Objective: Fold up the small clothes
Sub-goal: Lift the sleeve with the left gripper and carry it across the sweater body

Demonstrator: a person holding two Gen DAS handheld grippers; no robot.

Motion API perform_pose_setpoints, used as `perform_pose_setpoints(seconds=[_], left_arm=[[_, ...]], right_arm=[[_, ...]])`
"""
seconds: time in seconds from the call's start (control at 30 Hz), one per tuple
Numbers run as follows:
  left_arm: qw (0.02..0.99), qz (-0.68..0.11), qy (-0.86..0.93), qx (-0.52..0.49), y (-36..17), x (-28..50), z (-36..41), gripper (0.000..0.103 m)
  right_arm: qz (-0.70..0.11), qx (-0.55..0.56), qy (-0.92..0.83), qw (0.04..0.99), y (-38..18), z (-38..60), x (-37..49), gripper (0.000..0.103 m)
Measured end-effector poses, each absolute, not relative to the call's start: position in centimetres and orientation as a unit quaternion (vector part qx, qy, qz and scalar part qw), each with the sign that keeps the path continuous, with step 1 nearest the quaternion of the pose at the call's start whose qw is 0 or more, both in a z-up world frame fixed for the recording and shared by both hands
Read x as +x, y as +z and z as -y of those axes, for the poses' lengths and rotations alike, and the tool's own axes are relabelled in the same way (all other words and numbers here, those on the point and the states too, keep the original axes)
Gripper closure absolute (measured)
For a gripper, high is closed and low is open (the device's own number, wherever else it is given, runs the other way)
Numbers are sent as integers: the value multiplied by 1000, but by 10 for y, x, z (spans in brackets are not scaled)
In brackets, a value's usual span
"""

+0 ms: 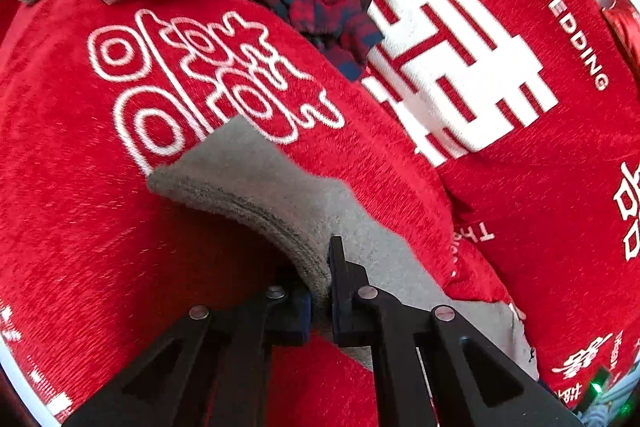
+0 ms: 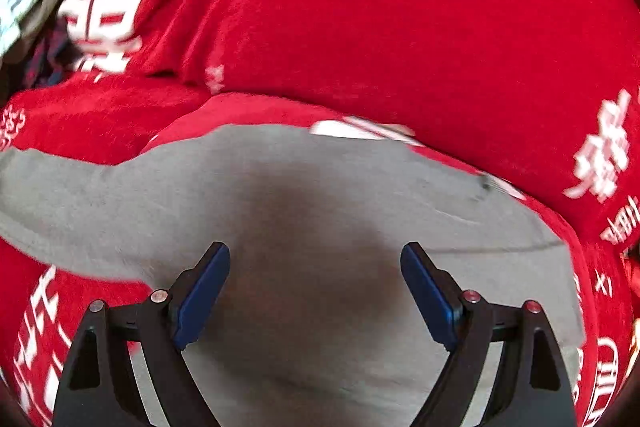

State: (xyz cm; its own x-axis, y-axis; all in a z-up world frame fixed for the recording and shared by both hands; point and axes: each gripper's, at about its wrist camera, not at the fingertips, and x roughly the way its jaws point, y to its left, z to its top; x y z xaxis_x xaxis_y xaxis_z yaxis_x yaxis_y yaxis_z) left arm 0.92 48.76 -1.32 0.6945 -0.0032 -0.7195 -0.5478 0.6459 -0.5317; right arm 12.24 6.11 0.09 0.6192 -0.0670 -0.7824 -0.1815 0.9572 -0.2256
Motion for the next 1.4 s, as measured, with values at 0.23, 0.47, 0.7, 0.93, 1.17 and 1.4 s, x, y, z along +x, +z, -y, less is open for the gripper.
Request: perform_pose_setpoints(seconds=[0.23, 0.47, 0.7, 0.93, 1.17, 1.4], left_arm=[[844, -347, 183, -365, -10, -2, -485, 95], [848, -366, 198, -330, -1, 5, -472, 95], [856, -392, 188, -281, 24, 31, -424, 95], [857, -429, 156, -238, 34, 70, -354, 95], [862, -463, 112, -176, 41, 101, -258, 95], [865, -484, 72, -113, 44, 120, -159, 95]], right_arm=[[-438, -187, 41, 878, -27, -121, 132, 13], [-438, -149, 63, 884, -8, -105, 127, 14], [-411, -94, 41, 906, 27, -29, 109, 14], [-439, -73, -44, 895, 9, 72, 97, 14], [-448, -28, -83, 890, -3, 142, 79, 14], [-440, -11, -62, 896, -4, 165, 66, 14]])
